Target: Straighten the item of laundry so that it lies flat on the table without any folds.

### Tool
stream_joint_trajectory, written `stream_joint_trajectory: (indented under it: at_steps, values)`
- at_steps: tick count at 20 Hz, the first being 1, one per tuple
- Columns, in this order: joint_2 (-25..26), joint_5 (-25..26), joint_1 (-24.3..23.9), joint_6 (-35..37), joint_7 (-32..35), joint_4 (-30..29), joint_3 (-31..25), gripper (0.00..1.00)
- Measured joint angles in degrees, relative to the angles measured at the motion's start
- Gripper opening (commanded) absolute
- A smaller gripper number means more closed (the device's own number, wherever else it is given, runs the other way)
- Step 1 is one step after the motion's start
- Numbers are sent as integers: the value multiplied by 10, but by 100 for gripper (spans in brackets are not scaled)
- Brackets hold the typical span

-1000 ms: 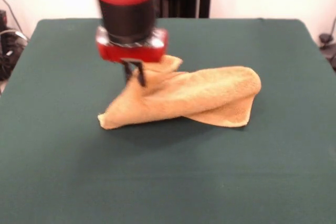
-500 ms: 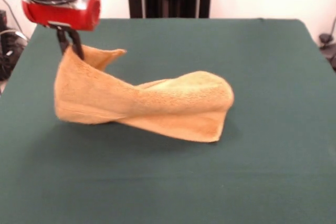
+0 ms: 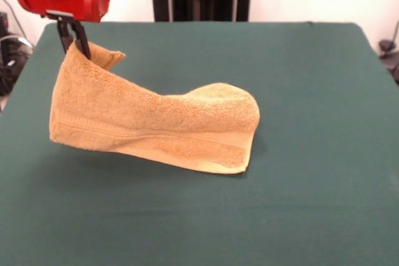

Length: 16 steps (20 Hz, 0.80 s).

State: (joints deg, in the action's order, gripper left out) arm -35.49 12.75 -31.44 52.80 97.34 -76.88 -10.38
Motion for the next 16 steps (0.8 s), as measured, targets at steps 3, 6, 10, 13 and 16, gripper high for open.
stream_joint_trajectory:
  at_steps: [3,6,10,13,16]
  values:
    - [1,0,0,0,0,-6,0,0]
    - [1,1,0,0,0,-10,0,0]
    - [-1,2,1,0,0,-14,0,0]
    - [-6,3,2,0,0,-19,0,0]
    - [-18,4,2,0,0,-29,0,0]
